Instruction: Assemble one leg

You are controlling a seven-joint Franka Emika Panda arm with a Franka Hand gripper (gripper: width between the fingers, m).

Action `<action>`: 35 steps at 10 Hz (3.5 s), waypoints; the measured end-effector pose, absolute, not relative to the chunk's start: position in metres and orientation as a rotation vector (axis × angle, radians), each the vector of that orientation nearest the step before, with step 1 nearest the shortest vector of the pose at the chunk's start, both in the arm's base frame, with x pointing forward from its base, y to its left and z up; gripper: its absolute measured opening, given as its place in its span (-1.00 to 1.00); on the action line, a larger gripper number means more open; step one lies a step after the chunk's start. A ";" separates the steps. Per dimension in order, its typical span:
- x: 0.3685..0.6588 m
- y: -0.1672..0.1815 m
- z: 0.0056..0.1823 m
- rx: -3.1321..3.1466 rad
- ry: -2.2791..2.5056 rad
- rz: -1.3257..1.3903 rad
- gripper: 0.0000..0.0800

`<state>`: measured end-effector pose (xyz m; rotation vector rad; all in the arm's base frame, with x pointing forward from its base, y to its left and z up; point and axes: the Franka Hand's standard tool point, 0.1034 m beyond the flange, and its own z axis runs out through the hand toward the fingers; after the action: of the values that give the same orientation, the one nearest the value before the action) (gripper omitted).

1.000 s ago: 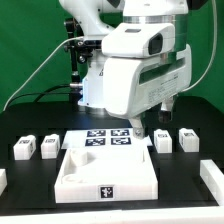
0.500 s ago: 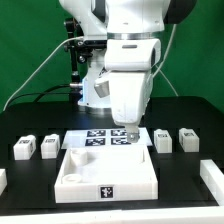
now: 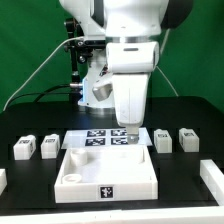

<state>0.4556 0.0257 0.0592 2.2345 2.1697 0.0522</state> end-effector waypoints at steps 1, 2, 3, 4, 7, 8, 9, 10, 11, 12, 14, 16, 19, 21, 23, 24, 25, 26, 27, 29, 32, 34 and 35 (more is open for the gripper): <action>0.438 0.021 0.048 2.203 2.203 0.061 0.62; 0.435 0.016 0.041 2.201 2.212 0.059 0.62; 0.433 0.011 0.033 2.226 2.203 0.046 0.62; 0.429 0.005 0.025 2.247 2.196 0.038 0.62; 0.425 -0.009 0.014 2.295 2.172 0.017 0.62; 0.425 -0.011 0.013 2.301 2.169 0.015 0.62; 0.425 -0.011 0.013 2.303 2.167 0.015 0.56; 0.425 -0.011 0.012 2.303 2.167 0.014 0.56; 0.425 -0.011 0.012 2.304 2.167 0.014 0.12; 0.425 -0.011 0.012 2.304 2.168 0.014 0.12; 0.424 -0.011 0.012 2.304 2.168 0.013 -0.68; 0.424 -0.011 0.012 2.305 2.167 0.013 -0.85; 0.424 -0.011 0.012 2.305 2.167 0.013 -0.85; 0.424 -0.011 0.012 2.305 2.167 0.013 -0.85; 0.427 -0.007 0.012 2.294 2.177 0.016 -0.85; 0.435 0.007 0.014 2.256 2.214 0.026 -0.85; 0.449 0.024 0.016 2.219 2.243 0.046 -0.85; 0.464 0.040 0.015 2.186 2.273 0.068 -0.85; 0.477 0.054 0.014 2.195 2.262 0.088 -0.85; 0.496 0.070 0.013 2.239 2.222 0.089 -0.85; 0.497 0.076 0.012 2.289 2.231 -0.015 -0.85; 0.497 0.075 0.013 2.295 2.227 -0.028 -0.85; 0.496 0.075 0.012 2.296 2.227 -0.028 -0.83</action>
Offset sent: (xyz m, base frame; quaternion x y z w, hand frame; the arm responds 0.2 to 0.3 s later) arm -0.0066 -0.0126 -0.0301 0.0018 0.0323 0.0070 0.9995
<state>0.4964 0.0751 0.0124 2.2959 2.2271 -0.0284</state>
